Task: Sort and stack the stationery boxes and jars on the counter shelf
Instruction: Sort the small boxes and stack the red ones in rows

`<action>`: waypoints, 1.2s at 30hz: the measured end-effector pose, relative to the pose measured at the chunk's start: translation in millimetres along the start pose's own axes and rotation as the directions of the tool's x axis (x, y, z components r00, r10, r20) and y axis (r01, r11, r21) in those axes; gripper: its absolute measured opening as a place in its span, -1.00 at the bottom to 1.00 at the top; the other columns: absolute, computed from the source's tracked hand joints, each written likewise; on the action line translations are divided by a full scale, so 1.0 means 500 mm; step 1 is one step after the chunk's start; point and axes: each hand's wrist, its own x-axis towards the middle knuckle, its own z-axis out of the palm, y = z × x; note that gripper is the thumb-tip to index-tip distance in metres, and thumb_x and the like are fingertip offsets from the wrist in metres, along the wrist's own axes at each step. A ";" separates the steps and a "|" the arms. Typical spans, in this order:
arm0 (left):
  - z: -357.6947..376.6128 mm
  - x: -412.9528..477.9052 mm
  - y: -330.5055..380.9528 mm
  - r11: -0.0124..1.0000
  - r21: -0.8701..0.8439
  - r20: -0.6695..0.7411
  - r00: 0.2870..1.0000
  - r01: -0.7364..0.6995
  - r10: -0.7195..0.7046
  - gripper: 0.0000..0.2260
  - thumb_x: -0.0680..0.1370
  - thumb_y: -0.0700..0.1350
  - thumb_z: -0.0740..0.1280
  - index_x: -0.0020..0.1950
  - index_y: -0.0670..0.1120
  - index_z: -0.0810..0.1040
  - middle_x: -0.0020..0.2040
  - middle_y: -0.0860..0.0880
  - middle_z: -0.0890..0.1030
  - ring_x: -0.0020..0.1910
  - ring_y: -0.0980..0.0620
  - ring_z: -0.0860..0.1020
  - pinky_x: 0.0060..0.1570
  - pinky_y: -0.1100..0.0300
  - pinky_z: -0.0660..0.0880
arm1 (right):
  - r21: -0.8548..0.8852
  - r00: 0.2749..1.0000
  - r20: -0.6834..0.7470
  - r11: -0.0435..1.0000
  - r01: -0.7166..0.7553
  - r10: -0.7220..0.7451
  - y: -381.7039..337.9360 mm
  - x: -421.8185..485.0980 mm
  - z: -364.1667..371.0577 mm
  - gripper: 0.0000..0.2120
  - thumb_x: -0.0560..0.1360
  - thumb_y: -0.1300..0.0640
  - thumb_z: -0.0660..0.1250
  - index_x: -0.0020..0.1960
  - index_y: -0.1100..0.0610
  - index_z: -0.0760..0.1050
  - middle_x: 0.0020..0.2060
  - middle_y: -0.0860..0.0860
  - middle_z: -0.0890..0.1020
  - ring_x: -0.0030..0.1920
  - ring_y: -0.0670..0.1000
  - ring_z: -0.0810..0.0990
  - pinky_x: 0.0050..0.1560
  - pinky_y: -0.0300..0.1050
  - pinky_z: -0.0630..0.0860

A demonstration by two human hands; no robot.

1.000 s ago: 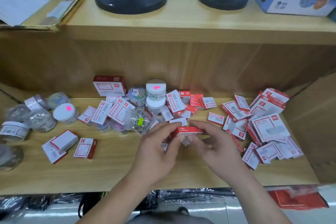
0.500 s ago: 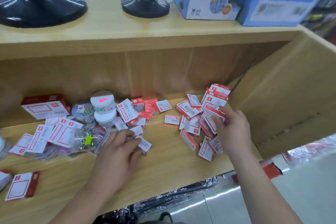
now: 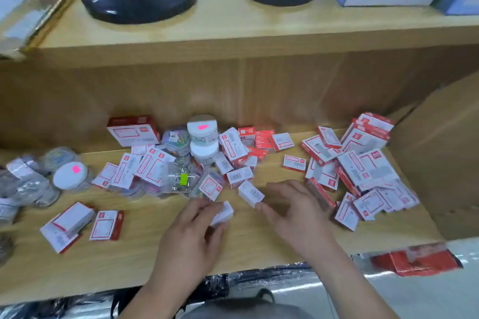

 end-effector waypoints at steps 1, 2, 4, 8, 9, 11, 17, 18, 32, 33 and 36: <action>0.002 -0.004 -0.005 0.999 -0.033 0.012 1.000 0.019 -0.019 -0.67 0.51 0.04 0.36 0.27 0.08 0.62 0.15 0.15 0.56 0.05 0.09 0.63 -0.09 0.19 0.59 | 0.010 0.999 0.035 1.000 -0.009 0.009 -0.010 -0.001 0.014 -0.55 0.35 -0.30 0.38 0.17 -0.14 0.59 0.00 -0.24 0.56 0.06 -0.17 0.56 0.08 -0.11 0.52; 0.003 -0.006 -0.008 0.995 -0.079 0.017 0.999 0.053 -0.051 -0.66 0.51 0.02 0.38 0.29 0.09 0.60 0.16 0.16 0.57 0.08 0.11 0.62 -0.03 0.24 0.57 | 0.011 0.998 0.058 1.000 -0.019 0.019 -0.015 0.001 0.025 -0.54 0.35 -0.29 0.41 0.19 -0.14 0.58 0.02 -0.23 0.57 0.08 -0.13 0.57 0.09 -0.09 0.53; 0.010 -0.009 -0.016 0.962 -0.223 0.017 0.988 0.156 -0.156 -0.66 0.49 0.00 0.43 0.27 0.13 0.60 0.11 0.20 0.60 0.06 0.17 0.62 0.03 0.24 0.55 | -0.027 0.998 0.065 0.999 -0.021 0.023 -0.015 0.006 0.037 -0.62 0.40 -0.18 0.45 0.19 -0.14 0.59 0.01 -0.18 0.60 0.10 -0.06 0.57 0.08 -0.04 0.54; 0.016 -0.020 -0.024 0.802 -0.483 0.020 0.921 0.350 -0.390 -0.74 0.47 0.05 0.44 0.14 0.08 0.67 -0.10 0.11 0.68 -0.24 0.12 0.59 -0.17 0.21 0.52 | 0.036 0.995 0.083 0.998 -0.051 0.048 0.004 0.022 0.036 -0.84 0.46 0.04 0.45 0.04 -0.09 0.64 -0.13 -0.17 0.69 -0.06 -0.10 0.63 -0.03 -0.13 0.55; 0.015 -0.022 -0.022 0.768 -0.522 0.025 0.907 0.371 -0.421 -0.75 0.48 0.05 0.43 0.13 0.06 0.68 -0.14 0.07 0.69 -0.25 0.08 0.60 -0.17 0.19 0.53 | 0.087 0.992 0.100 0.992 -0.089 0.080 -0.001 0.023 0.033 -0.89 0.48 0.06 0.46 0.00 -0.07 0.66 -0.19 -0.16 0.70 -0.13 -0.12 0.64 -0.11 -0.21 0.53; 0.008 -0.025 -0.019 0.718 -0.581 0.037 0.893 0.384 -0.448 -0.79 0.51 0.03 0.41 0.12 0.07 0.69 -0.18 0.02 0.71 -0.24 0.00 0.63 -0.16 0.11 0.58 | 0.223 0.980 0.149 0.961 -0.162 0.130 -0.019 0.019 0.028 -0.95 0.51 0.11 0.46 -0.06 -0.01 0.68 -0.28 -0.10 0.70 -0.26 -0.14 0.61 -0.25 -0.34 0.45; -0.038 -0.071 -0.030 0.823 -0.461 -0.016 0.925 0.331 -0.381 -0.74 0.56 -0.07 0.41 0.24 0.12 0.63 0.05 0.13 0.66 0.01 0.07 0.65 0.02 0.06 0.58 | 0.430 0.966 0.254 0.888 -0.163 0.055 -0.102 -0.017 0.038 -0.94 0.46 0.19 0.51 -0.07 0.10 0.69 -0.26 0.04 0.73 -0.27 0.04 0.62 -0.25 -0.25 0.47; -0.053 -0.083 -0.037 0.854 -0.415 -0.059 0.927 0.314 -0.369 -0.71 0.56 -0.10 0.41 0.27 0.11 0.61 0.08 0.16 0.63 0.05 0.11 0.64 0.06 0.09 0.56 | 0.437 0.960 0.277 0.887 -0.152 0.028 -0.118 -0.019 0.048 -0.93 0.45 0.20 0.52 -0.08 0.09 0.69 -0.27 0.05 0.72 -0.29 0.01 0.60 -0.28 -0.25 0.45; -0.185 -0.238 -0.184 0.955 0.085 -0.333 0.911 0.286 -0.243 -0.86 0.53 -0.16 0.49 0.08 -0.04 0.66 0.21 0.04 0.58 0.09 -0.03 0.59 0.07 0.11 0.55 | 0.269 0.854 0.445 0.950 0.161 -0.270 -0.265 -0.019 0.311 -0.50 0.40 0.42 0.45 0.00 -0.19 0.61 -0.11 -0.05 0.55 -0.25 -0.14 0.58 -0.15 -0.36 0.49; -0.193 -0.238 -0.196 0.944 0.092 -0.365 0.892 0.318 -0.265 -0.87 0.53 -0.16 0.49 0.06 -0.04 0.66 0.21 0.04 0.58 0.08 -0.05 0.60 0.06 0.09 0.56 | 0.277 0.856 0.445 0.949 0.149 -0.264 -0.276 -0.018 0.319 -0.50 0.41 0.42 0.46 0.02 -0.19 0.60 -0.11 -0.01 0.53 -0.26 -0.18 0.57 -0.15 -0.41 0.46; -0.216 -0.233 -0.242 0.912 0.114 -0.426 0.849 0.394 -0.314 -0.85 0.51 -0.23 0.50 0.05 -0.07 0.69 0.21 -0.01 0.59 0.05 -0.10 0.59 0.00 0.04 0.58 | 0.292 0.854 0.451 0.947 0.134 -0.260 -0.312 -0.011 0.353 -0.54 0.45 0.34 0.49 0.15 -0.18 0.61 -0.13 0.03 0.47 -0.27 -0.22 0.54 -0.11 -0.43 0.42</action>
